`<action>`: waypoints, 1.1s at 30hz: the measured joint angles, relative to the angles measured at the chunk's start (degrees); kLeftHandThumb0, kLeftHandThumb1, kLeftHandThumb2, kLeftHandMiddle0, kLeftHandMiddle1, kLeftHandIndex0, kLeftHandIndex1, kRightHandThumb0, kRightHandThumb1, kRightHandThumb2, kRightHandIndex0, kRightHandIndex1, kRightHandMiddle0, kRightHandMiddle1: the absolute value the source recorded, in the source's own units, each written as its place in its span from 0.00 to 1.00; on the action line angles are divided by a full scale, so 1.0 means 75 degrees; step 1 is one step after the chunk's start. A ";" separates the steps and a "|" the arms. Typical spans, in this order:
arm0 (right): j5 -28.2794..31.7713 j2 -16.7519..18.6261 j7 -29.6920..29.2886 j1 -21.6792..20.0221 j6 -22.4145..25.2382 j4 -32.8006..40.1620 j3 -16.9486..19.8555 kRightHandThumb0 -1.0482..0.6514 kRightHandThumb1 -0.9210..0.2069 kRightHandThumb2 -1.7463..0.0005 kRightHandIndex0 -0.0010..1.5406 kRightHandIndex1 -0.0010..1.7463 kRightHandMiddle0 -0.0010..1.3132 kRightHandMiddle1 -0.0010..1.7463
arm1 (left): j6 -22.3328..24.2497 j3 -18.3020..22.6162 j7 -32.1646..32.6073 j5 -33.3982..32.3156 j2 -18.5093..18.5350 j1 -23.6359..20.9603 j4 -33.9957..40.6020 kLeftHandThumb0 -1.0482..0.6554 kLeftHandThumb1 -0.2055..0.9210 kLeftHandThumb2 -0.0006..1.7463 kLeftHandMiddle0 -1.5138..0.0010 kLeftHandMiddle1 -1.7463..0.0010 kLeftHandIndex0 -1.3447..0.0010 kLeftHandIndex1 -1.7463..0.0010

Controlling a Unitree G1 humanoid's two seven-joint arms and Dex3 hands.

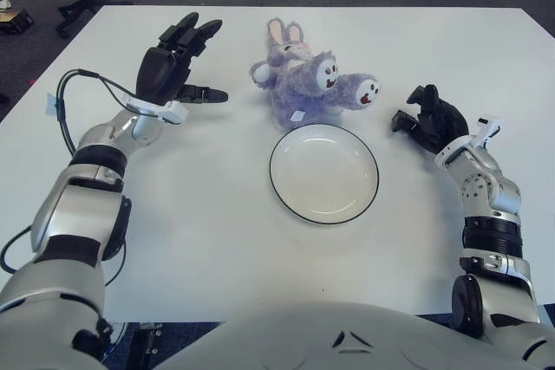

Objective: Put the doll into the plate.

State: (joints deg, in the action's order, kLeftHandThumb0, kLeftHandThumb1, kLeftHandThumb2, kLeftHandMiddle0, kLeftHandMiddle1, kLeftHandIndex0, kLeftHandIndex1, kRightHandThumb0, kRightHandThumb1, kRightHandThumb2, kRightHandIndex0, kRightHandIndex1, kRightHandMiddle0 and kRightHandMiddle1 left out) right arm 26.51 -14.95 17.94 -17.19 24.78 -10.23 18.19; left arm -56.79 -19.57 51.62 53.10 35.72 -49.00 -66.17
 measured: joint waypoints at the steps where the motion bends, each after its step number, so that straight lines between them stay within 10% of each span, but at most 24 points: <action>1: -0.0001 0.0000 0.0008 -0.0003 0.0000 -0.0004 -0.0001 0.41 0.00 0.69 0.59 0.87 0.53 0.87 | 0.0037 -0.0098 0.0092 0.0073 0.0026 -0.0059 -0.0015 0.30 0.87 0.00 0.76 0.99 0.83 0.88; 22: -0.0062 -0.0070 0.0203 -0.0056 -0.0001 -0.0089 -0.0063 0.42 0.00 0.69 0.60 0.84 0.55 0.86 | 0.0918 -0.1799 0.2104 0.1151 0.0269 -0.1043 -0.0241 0.27 0.89 0.00 0.75 0.99 0.80 0.89; 33: -0.2114 -0.0634 -0.0604 -0.0118 -0.0616 0.0480 -0.1083 0.41 0.00 0.71 0.59 0.84 0.52 0.84 | 0.0970 -0.2194 0.2399 0.1181 0.0186 -0.1193 -0.0254 0.28 0.90 0.00 0.74 0.99 0.78 0.90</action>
State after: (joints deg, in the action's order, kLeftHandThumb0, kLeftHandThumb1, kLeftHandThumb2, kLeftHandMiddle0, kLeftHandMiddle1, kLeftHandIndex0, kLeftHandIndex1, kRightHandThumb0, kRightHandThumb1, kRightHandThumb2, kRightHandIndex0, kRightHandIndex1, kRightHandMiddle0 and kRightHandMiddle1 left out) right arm 10.65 -19.71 13.41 -18.07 20.16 -6.63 10.07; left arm -49.51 -36.02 69.61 61.96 37.12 -57.95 -68.08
